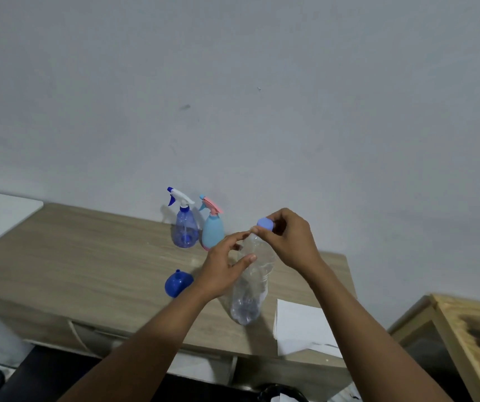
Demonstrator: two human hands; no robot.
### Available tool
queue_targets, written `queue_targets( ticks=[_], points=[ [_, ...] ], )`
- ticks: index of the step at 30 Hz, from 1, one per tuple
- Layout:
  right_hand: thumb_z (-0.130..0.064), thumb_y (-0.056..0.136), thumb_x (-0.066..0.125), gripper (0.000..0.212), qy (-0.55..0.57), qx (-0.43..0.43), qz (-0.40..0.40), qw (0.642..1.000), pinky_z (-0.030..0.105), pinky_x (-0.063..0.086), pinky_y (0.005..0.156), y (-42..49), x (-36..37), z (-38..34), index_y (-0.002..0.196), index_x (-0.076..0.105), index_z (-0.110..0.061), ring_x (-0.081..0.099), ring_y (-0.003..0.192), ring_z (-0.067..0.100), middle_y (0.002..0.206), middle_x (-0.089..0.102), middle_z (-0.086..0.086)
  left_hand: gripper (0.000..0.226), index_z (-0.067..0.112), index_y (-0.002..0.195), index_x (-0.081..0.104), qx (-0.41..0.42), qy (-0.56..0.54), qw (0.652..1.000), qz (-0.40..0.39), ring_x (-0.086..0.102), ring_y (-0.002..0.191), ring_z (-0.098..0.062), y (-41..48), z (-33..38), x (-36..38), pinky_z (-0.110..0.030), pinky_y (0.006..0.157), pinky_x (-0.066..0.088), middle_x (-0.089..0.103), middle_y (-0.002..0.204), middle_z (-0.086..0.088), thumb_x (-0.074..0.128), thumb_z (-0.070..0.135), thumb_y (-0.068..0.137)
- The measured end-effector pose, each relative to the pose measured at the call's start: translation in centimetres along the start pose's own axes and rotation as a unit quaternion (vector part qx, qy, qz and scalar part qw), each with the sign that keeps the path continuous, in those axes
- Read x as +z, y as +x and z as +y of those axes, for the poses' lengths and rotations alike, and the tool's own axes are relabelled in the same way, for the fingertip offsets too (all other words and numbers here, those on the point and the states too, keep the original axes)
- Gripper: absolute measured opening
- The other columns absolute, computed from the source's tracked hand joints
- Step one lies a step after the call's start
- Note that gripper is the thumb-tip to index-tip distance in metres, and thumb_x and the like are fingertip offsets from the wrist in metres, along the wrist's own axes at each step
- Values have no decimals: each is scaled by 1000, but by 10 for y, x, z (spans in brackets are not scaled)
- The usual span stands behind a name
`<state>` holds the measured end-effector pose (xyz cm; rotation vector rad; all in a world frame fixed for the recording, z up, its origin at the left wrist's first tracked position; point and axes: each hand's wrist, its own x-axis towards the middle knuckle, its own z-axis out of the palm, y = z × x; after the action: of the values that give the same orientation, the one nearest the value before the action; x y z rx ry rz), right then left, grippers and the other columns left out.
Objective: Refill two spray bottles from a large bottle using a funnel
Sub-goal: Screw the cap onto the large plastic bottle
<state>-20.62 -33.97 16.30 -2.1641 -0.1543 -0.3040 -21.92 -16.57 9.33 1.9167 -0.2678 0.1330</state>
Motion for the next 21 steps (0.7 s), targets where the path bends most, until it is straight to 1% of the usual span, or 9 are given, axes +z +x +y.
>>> queue_targets(
  ticks=[2, 4, 5, 7, 10, 14, 16, 19, 21],
  points=[
    [-43, 82, 76, 32, 26, -13, -2, 1000, 22, 53, 73, -2, 1, 2, 105, 67, -23, 65, 80, 10, 89, 67, -3, 54, 35, 138, 49, -7, 0, 1000, 2, 57, 114, -5, -2, 0, 0, -14, 78, 50, 56, 133, 14, 70, 39, 89],
    [-39, 92, 66, 37, 40, -34, -59, 997, 19, 49, 79, -4, -4, 1, 127, 61, -28, 64, 89, 6, 98, 63, -4, 54, 36, 139, 48, -12, 0, 1000, 4, 56, 117, -7, -2, 0, -1, -15, 81, 51, 55, 135, 13, 69, 40, 89],
    [-36, 96, 62, 38, 23, -46, -83, 995, 18, 45, 81, -3, -4, 2, 132, 59, -27, 62, 91, 4, 102, 60, -4, 54, 35, 139, 49, -12, -2, 1000, 5, 56, 117, -8, -2, -1, -1, -16, 82, 52, 55, 135, 12, 70, 39, 89],
    [-32, 97, 60, 31, -9, -65, -91, 994, 18, 43, 82, -1, -4, 4, 126, 64, -22, 61, 91, 3, 104, 58, -4, 55, 33, 139, 50, -11, -5, 1000, 7, 57, 116, -9, -2, -1, 0, -18, 84, 53, 56, 135, 10, 71, 37, 88],
    [-34, 89, 71, 22, 3, -52, -36, 998, 20, 49, 77, 2, 2, 5, 105, 69, -19, 64, 87, 7, 101, 65, -6, 55, 32, 138, 51, -19, -1, 1000, 14, 58, 116, -11, -2, 0, 1, -23, 90, 54, 57, 133, 11, 72, 37, 87],
    [-44, 73, 84, 36, 48, 22, 54, 997, 27, 53, 69, -2, 16, 8, 84, 63, -16, 64, 79, 14, 86, 69, -5, 53, 31, 136, 52, -23, 7, 999, 22, 59, 115, -9, -2, 0, 4, -28, 95, 53, 58, 134, 12, 73, 36, 87],
    [-47, 73, 83, 38, 59, 24, 60, 996, 27, 54, 70, -4, 19, 8, 87, 64, -17, 64, 80, 13, 87, 69, -6, 53, 30, 136, 52, -24, 11, 999, 23, 58, 115, -8, -3, 1, 4, -25, 93, 52, 58, 135, 12, 72, 37, 88],
    [-42, 85, 73, 34, 46, -17, -1, 999, 23, 51, 77, -6, 13, 9, 113, 69, -23, 64, 88, 5, 102, 66, -9, 54, 30, 138, 51, -22, 5, 1000, 20, 58, 115, -7, -5, 0, 2, -20, 88, 50, 57, 135, 12, 71, 37, 88],
    [-38, 89, 70, 28, 18, -38, -17, 999, 21, 49, 77, -5, 11, 9, 112, 69, -22, 63, 88, 3, 102, 63, -9, 54, 33, 137, 51, -20, 11, 1000, 18, 57, 115, -6, -5, 0, 2, -18, 87, 50, 57, 134, 13, 71, 38, 88]
  ],
)
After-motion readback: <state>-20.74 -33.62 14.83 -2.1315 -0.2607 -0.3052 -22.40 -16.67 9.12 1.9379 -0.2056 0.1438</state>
